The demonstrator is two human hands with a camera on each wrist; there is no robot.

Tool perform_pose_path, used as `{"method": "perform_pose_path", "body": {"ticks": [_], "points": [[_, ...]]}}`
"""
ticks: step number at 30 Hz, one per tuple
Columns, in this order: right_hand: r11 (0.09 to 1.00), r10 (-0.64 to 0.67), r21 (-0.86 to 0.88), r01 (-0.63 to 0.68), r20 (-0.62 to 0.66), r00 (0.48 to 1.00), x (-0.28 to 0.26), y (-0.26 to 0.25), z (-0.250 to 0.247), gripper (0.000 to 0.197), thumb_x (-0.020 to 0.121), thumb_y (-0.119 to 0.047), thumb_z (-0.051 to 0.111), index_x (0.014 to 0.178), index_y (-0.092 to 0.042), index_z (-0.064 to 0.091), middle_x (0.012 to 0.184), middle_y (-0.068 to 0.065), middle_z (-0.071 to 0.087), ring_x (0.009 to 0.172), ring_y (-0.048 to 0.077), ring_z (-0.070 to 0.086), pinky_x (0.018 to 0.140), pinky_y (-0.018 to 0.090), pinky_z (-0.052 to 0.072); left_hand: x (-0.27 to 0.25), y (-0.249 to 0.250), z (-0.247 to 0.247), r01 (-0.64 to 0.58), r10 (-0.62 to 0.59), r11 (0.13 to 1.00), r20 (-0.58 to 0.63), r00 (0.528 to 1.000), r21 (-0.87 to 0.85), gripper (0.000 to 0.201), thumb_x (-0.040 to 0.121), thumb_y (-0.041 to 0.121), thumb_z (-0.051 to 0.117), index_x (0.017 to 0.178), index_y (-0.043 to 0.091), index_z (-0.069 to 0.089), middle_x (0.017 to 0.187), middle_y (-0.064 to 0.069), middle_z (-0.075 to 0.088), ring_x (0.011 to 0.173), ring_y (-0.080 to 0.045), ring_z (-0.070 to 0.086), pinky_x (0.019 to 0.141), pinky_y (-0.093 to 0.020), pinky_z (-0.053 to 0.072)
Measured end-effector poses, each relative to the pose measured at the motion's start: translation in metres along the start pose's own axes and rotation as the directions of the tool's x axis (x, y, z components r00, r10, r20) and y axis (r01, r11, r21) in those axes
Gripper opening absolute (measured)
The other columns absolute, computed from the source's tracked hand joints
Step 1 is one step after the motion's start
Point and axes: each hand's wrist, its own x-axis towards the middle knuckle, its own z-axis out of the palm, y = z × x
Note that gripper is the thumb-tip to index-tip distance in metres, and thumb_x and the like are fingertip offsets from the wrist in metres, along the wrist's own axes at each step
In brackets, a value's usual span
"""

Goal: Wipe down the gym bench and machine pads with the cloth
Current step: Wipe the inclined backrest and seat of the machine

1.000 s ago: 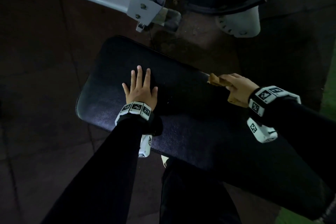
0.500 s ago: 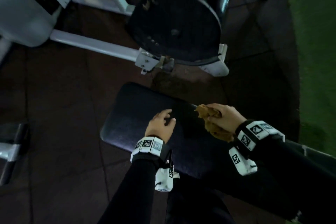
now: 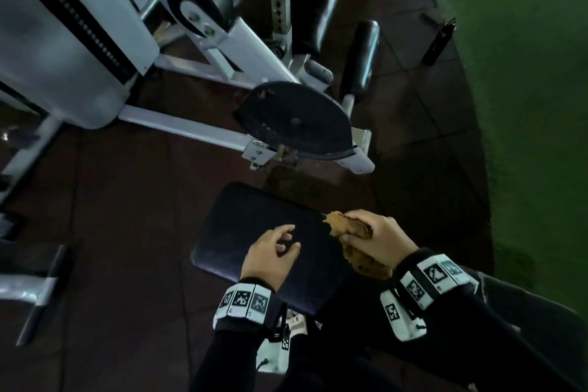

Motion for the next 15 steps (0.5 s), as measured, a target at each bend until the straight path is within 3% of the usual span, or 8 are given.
{"method": "perform_pose_path", "body": {"ticks": [4, 11, 15], "points": [[1.0, -0.026, 0.016, 0.026, -0.002, 1.0, -0.017, -0.016, -0.007, 0.036, 0.077, -0.032, 0.071, 0.112, -0.031, 0.062, 0.098, -0.014, 0.067, 0.092, -0.004, 0.062, 0.088, 0.02, 0.048, -0.018, 0.014, -0.013, -0.022, 0.022, 1.0, -0.018, 1.0, -0.001, 0.034, 0.086, 0.029, 0.067, 0.119, 0.033, 0.06, 0.1, 0.017, 0.06, 0.087, -0.002, 0.061, 0.082, -0.03, 0.053], [0.991, -0.128, 0.044, 0.129, -0.017, 0.992, -0.041, -0.041, -0.012, 0.036, 0.077, -0.03, 0.072, 0.111, -0.031, 0.062, 0.092, -0.017, 0.068, 0.088, -0.009, 0.061, 0.081, 0.009, 0.045, -0.043, 0.038, -0.026, -0.06, 0.061, 0.998, -0.027, 0.998, 0.008, 0.034, 0.085, 0.031, 0.067, 0.119, 0.034, 0.061, 0.102, 0.017, 0.06, 0.087, -0.001, 0.061, 0.083, -0.031, 0.052], [0.981, -0.189, 0.039, 0.189, -0.002, 0.982, -0.047, -0.054, -0.016, 0.038, 0.078, -0.026, 0.074, 0.114, -0.025, 0.062, 0.096, -0.014, 0.068, 0.091, -0.005, 0.062, 0.084, 0.014, 0.047, -0.053, 0.046, -0.031, -0.065, 0.067, 0.997, -0.031, 0.997, 0.046, 0.035, 0.085, 0.033, 0.067, 0.119, 0.036, 0.059, 0.103, 0.02, 0.057, 0.088, 0.0, 0.06, 0.084, -0.03, 0.051]]}}
